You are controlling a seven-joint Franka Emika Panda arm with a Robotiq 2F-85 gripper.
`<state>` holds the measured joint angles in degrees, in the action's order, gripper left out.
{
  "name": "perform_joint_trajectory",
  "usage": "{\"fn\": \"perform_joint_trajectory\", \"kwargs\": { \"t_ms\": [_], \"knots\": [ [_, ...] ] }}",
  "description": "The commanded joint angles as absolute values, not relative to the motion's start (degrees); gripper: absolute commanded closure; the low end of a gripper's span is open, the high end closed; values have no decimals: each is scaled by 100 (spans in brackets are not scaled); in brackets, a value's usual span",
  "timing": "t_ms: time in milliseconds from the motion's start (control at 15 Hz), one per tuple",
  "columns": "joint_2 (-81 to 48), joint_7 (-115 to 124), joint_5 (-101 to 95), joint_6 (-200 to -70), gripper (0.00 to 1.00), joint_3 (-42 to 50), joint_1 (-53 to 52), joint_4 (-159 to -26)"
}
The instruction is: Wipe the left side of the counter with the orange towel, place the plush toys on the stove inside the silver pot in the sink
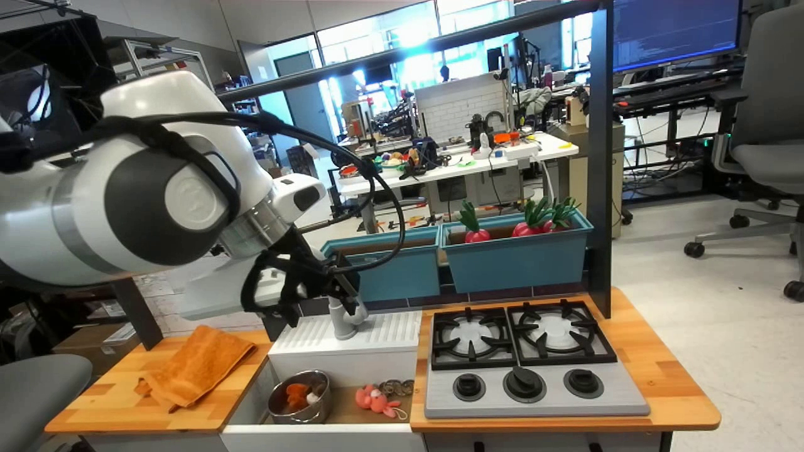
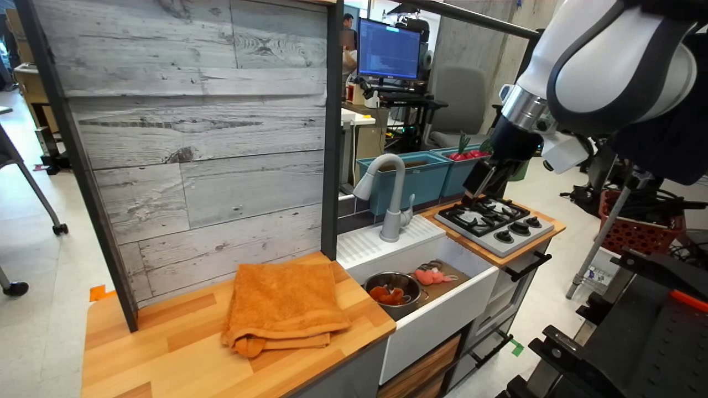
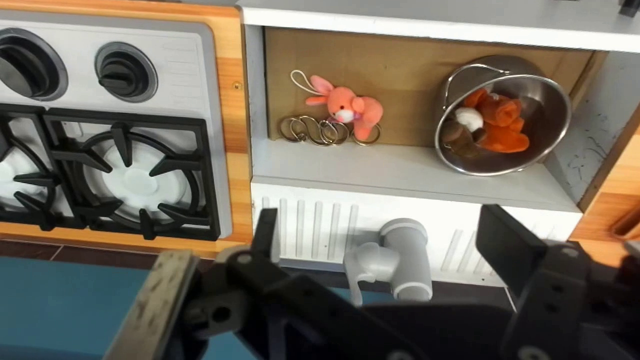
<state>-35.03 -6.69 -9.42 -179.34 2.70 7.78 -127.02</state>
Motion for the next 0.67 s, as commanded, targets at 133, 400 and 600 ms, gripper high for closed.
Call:
{"fn": "perform_joint_trajectory", "kwargs": {
  "t_ms": [133,400,600],
  "knots": [
    [-3580,-737,-861,-17943,0,276,745,-12620],
    [-4249,-281,-757,-17756,0,924,-60,-11945],
    [-5217,349,-603,-17119,0,1513,-774,-10898]
  ]
}}
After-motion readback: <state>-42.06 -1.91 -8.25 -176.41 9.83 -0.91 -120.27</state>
